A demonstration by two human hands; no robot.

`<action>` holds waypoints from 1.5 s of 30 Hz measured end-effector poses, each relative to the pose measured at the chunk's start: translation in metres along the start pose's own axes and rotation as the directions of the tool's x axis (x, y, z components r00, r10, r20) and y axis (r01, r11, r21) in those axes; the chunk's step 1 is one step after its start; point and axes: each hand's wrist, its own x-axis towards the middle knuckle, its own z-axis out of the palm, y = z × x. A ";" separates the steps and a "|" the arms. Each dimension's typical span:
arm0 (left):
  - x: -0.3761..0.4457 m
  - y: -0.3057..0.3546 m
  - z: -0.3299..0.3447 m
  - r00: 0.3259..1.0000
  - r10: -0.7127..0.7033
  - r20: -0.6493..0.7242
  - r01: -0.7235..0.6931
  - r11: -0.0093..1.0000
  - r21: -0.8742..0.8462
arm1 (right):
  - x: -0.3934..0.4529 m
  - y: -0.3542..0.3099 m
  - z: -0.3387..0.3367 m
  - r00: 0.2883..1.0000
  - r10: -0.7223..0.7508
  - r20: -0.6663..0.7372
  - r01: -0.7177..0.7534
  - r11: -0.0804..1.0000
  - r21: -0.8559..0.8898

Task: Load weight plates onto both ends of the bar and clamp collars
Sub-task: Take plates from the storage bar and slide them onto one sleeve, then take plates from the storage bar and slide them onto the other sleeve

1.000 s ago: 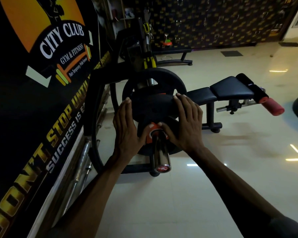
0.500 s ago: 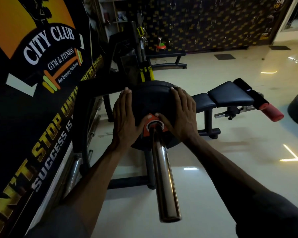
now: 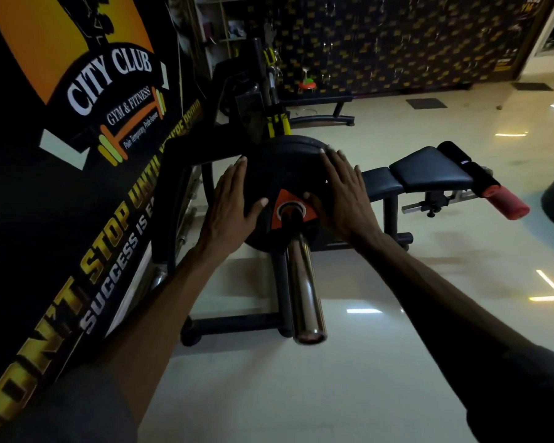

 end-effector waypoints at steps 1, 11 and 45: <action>-0.011 0.002 -0.009 1.000 -0.025 0.016 0.026 0.999 -0.028 | -0.010 -0.004 -0.006 1.000 0.002 0.014 -0.002 1.000 0.003; -0.169 0.020 -0.040 0.969 -0.152 0.197 0.166 0.985 -0.055 | -0.179 -0.050 -0.033 0.988 0.136 0.074 -0.137 0.991 0.004; -0.215 0.401 0.224 0.702 0.293 0.650 -0.090 0.940 -0.328 | -0.481 0.204 -0.242 0.677 0.734 -0.054 -0.720 0.644 -0.260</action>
